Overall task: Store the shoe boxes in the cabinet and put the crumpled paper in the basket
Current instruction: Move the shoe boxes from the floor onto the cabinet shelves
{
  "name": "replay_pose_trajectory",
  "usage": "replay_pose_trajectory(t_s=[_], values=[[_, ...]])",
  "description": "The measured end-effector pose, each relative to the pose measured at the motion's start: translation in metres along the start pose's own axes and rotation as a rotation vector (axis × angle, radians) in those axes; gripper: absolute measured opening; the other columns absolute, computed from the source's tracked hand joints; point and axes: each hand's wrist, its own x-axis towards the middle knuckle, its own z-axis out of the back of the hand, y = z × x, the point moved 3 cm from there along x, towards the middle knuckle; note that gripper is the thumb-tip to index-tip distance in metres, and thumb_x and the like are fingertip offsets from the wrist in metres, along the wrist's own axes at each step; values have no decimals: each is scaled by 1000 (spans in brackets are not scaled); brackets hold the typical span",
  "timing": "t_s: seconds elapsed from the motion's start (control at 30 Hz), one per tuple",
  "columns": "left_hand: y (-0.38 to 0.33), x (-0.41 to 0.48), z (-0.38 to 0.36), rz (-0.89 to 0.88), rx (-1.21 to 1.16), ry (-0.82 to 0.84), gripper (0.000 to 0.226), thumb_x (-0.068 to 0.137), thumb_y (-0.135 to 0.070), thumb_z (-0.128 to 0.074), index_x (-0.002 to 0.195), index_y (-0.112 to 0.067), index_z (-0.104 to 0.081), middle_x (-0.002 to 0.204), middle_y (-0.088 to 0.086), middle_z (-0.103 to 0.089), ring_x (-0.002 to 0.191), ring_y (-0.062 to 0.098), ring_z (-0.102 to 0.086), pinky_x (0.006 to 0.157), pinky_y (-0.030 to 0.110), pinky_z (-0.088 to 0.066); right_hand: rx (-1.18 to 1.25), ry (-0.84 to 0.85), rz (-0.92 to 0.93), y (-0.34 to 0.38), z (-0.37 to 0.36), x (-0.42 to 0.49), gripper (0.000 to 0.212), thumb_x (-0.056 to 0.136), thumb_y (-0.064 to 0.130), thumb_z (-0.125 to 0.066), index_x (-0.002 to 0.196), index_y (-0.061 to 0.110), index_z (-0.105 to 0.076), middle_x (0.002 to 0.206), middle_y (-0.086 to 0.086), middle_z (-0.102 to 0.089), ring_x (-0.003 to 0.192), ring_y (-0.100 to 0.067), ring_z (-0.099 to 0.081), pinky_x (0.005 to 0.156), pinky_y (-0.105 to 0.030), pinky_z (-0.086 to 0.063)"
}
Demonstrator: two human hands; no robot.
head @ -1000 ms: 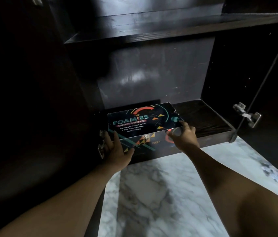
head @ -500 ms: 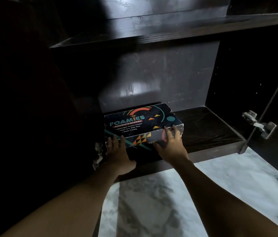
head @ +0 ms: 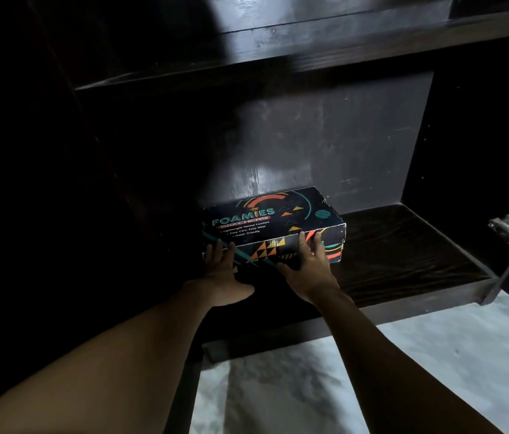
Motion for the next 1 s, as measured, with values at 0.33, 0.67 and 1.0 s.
replay_pose_trajectory(t_s=[0.33, 0.67, 1.0], values=[[-36, -22, 17, -32, 60, -84, 86, 82, -40, -63, 153, -20, -19, 160, 13, -16, 149, 33, -10, 118, 49, -23, 40, -122, -58, -11, 56, -34, 53, 89, 41, -60, 139, 27, -49, 139, -6, -53, 130, -27, -49, 106, -39, -42], [-166, -102, 33, -435, -71, -92, 20, 84, -25, -55, 79, -11, -69, 90, 10, -69, 96, 31, -65, 80, 29, -52, -121, -348, -128, -25, 183, -136, 27, 88, 32, -52, 112, 29, -64, 111, -6, -71, 107, -30, -66, 94, -39, -51], [-278, -218, 6, -873, -239, 106, 17, 94, -20, -56, 98, -15, -72, 83, 7, -71, 74, 14, -61, 66, 22, -42, -269, -589, -418, -45, 279, -316, 28, 94, 32, -45, 116, 32, -63, 111, -3, -69, 100, -30, -65, 79, -32, -48]])
